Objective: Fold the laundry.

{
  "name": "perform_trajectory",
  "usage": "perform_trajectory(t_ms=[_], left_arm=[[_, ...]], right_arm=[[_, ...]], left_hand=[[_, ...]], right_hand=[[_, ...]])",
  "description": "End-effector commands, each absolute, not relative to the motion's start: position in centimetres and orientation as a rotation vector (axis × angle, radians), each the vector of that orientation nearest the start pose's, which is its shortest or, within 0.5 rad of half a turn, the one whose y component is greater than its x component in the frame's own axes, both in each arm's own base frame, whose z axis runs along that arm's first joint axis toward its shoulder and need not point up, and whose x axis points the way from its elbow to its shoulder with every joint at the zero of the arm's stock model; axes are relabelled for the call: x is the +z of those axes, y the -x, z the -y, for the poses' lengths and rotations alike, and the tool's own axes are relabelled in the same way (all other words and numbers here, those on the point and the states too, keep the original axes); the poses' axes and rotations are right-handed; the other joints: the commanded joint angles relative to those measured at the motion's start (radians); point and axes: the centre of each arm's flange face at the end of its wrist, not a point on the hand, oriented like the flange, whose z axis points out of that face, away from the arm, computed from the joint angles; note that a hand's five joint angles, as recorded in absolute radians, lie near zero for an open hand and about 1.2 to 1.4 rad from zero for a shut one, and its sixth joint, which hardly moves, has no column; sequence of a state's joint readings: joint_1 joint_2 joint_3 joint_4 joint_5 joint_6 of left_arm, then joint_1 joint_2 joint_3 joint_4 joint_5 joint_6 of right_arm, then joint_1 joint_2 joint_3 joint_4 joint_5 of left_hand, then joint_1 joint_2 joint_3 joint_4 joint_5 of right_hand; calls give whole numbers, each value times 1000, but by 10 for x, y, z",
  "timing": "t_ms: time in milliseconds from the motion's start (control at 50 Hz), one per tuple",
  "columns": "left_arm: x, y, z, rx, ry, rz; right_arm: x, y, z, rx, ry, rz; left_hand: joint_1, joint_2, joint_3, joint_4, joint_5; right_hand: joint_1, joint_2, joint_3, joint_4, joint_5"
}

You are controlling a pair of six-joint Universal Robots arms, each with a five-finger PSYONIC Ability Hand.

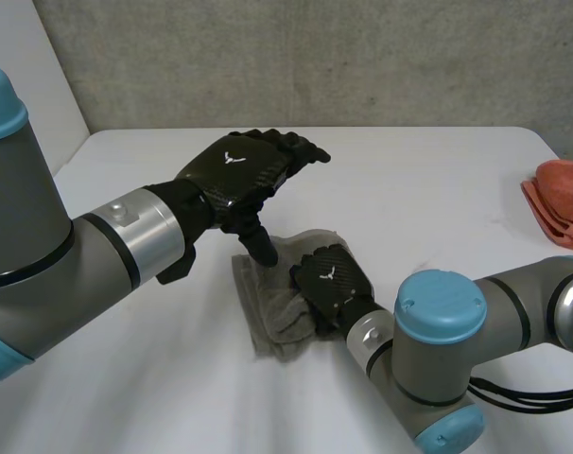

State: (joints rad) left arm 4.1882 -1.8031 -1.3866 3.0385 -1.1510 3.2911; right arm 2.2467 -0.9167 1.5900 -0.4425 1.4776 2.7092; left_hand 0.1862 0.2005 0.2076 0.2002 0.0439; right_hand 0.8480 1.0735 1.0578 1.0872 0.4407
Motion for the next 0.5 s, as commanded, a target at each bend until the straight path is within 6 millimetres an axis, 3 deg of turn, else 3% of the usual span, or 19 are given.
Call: perform_trajectory(t_ms=[20, 160, 260, 380, 500], left_arm=[[281, 317, 208, 1598, 1009, 1761], [281, 317, 207, 1595, 1009, 1762], [280, 317, 207, 1592, 1009, 1764], [279, 318, 208, 1591, 1008, 1765], [274, 319, 208, 1575, 1012, 1777]], right_arm=[[121, -340, 229, -1856, 1264, -1928], [120, -322, 251, -1887, 1257, -1991], [118, -297, 268, -1914, 1277, -2063], [129, -277, 283, -1976, 1299, -2079], [135, -233, 326, -2051, 1221, -2183]], left_hand=[[7, -8, -15, -7, -25], [7, -8, -15, -7, -25], [7, -8, -15, -7, -25], [4, -10, -18, -10, -28], [4, -10, -18, -10, -28]], right_hand=[[548, 323, 338, 309, 781], [548, 323, 338, 309, 781], [548, 323, 338, 309, 781], [548, 323, 338, 309, 781], [548, 323, 338, 309, 781]])
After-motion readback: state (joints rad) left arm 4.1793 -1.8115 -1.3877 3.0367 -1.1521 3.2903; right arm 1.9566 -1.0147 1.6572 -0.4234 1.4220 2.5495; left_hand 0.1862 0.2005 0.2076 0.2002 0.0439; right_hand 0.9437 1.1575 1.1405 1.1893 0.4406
